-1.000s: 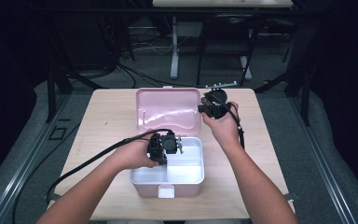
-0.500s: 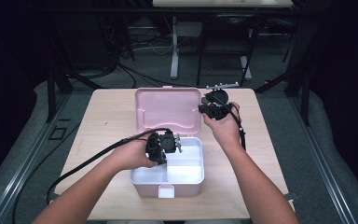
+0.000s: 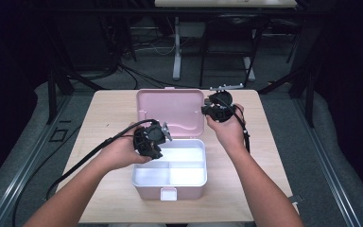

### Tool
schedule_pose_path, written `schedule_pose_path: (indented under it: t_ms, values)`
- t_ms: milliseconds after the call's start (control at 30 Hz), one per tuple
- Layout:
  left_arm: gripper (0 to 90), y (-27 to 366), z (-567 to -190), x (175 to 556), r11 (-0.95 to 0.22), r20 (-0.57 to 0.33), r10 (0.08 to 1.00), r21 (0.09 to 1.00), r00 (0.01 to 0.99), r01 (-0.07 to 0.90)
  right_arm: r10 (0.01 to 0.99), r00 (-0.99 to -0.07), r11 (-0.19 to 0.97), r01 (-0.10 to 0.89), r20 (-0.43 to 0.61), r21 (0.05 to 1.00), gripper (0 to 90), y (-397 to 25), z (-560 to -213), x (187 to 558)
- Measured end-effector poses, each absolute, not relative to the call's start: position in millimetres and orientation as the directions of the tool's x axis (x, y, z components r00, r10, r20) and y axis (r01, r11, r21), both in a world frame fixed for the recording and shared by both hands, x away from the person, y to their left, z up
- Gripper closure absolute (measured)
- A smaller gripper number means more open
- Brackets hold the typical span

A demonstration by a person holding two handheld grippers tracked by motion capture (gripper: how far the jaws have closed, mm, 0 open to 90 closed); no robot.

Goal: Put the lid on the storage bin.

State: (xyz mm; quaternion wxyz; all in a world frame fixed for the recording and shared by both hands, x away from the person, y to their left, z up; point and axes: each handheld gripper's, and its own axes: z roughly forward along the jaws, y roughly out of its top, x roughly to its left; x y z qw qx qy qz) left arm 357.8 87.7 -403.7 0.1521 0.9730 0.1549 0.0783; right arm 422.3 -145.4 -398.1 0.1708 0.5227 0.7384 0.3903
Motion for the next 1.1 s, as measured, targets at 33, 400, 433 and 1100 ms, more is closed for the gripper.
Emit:
schedule_pose_path:
  t_ms: [33, 400, 433, 1100]
  values:
    - [77.8, 90, -403, 359, -0.894, 0.100, 0.340, 0.342, 0.935, 0.288, 0.912, -0.382, 0.140, 0.630, 0.148, 0.764, 86.7, -144, -399, 422]
    - [80.1, 118, -393, 375, -0.775, 0.114, 0.518, 0.483, 0.848, 0.408, 0.910, -0.388, 0.149, 0.629, 0.142, 0.763, 86.7, -145, -397, 419]
    - [80.1, 121, -393, 376, -0.758, 0.115, 0.538, 0.499, 0.835, 0.419, 0.910, -0.388, 0.149, 0.629, 0.142, 0.763, 86.7, -145, -397, 419]
    - [73.6, 169, -390, 403, -0.480, 0.078, 0.781, 0.709, 0.619, 0.516, 0.908, -0.395, 0.151, 0.616, 0.138, 0.773, 86.8, -146, -395, 414]
